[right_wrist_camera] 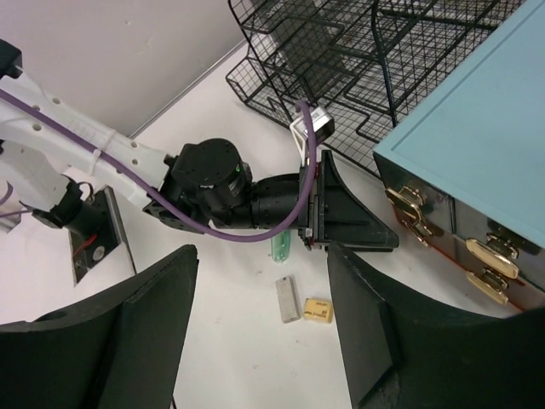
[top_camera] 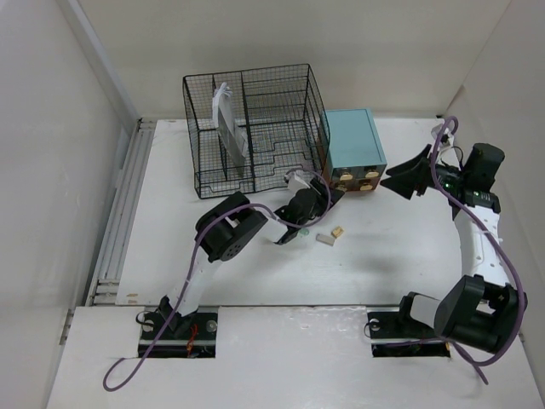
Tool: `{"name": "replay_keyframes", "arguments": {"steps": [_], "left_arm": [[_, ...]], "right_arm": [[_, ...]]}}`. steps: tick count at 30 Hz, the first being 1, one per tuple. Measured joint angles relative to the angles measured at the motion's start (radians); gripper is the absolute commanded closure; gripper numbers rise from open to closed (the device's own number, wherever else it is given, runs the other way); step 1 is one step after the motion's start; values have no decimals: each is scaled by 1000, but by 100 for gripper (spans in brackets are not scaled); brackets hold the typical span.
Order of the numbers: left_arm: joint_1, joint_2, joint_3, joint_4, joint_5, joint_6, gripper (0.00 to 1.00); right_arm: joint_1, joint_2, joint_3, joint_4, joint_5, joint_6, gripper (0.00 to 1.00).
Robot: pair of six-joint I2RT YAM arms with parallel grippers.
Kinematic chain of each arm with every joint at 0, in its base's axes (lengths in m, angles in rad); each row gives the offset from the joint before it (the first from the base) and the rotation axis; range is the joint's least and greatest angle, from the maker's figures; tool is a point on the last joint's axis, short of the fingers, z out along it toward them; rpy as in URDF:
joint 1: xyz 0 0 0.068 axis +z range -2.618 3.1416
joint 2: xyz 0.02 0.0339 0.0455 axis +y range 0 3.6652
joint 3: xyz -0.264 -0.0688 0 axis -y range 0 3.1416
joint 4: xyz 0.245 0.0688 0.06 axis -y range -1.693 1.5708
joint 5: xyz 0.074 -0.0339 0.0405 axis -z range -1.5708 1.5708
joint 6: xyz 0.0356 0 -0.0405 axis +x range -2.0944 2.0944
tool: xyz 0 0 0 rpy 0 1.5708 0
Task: Organize the desk
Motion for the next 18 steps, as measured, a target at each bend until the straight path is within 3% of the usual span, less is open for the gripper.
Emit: {"name": "replay_keyframes", "arguments": {"steps": [4,10,18], "left_arm": [[-27,19,-13,66,-54,-45,56],[-53,58,-13,117,-136,-96,59],[-63,68,5,107,-241,-142,59]], "right_arm": [[-2,12,0,-10,-14,-18,32],[-14,47,46,-179,-45,-170,32],[-58,190,193,-615,-67,-605,32]]}}
